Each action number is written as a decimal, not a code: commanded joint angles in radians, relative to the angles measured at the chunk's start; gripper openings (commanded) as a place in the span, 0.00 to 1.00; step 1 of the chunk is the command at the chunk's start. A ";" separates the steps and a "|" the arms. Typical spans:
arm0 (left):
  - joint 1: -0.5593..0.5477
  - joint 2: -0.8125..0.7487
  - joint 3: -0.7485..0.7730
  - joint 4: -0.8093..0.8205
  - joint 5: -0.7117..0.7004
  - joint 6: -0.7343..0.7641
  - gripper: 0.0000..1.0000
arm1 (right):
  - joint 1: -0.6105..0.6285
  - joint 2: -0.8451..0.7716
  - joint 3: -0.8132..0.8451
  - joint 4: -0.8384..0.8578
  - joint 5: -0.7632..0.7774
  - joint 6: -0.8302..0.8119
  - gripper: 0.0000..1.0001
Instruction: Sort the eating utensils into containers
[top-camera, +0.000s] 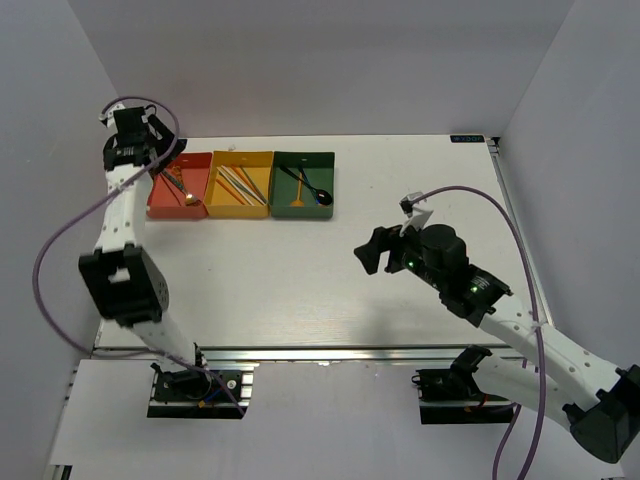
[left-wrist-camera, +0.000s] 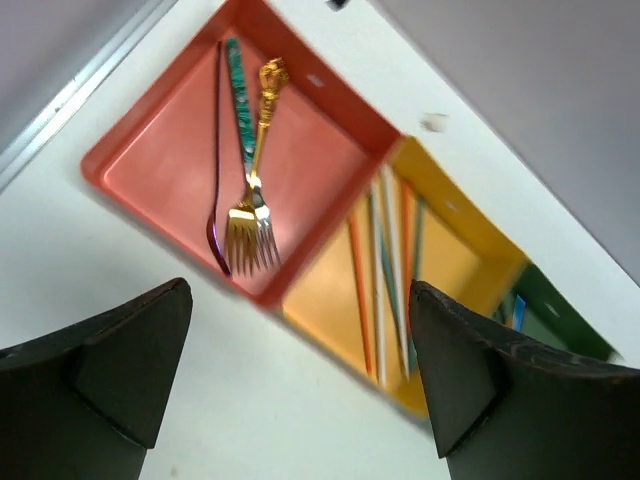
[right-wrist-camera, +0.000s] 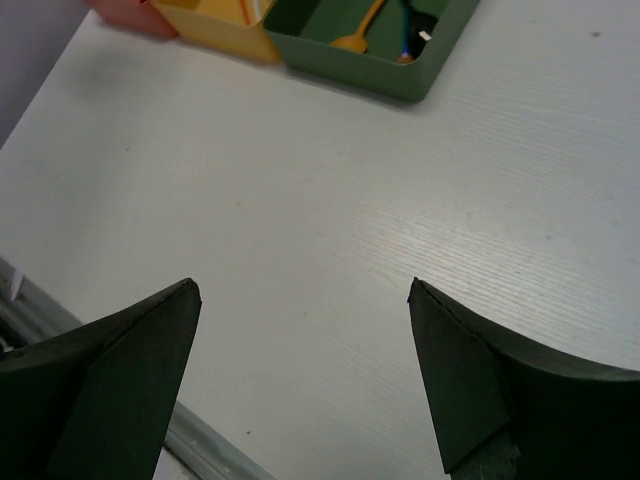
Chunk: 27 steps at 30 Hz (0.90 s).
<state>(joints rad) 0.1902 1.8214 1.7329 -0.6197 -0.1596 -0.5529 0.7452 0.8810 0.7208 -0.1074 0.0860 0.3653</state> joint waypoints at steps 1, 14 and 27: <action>-0.041 -0.294 -0.138 -0.034 0.017 0.093 0.98 | -0.007 -0.030 0.089 -0.063 0.197 -0.025 0.89; -0.176 -1.172 -0.987 0.141 -0.130 0.144 0.98 | -0.006 -0.125 0.194 -0.333 0.589 -0.085 0.89; -0.239 -1.292 -0.998 0.117 -0.213 0.120 0.98 | -0.006 -0.206 0.020 -0.333 0.475 -0.025 0.89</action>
<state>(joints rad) -0.0452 0.5255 0.7208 -0.5045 -0.3359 -0.4271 0.7406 0.6899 0.7437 -0.4496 0.5667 0.3191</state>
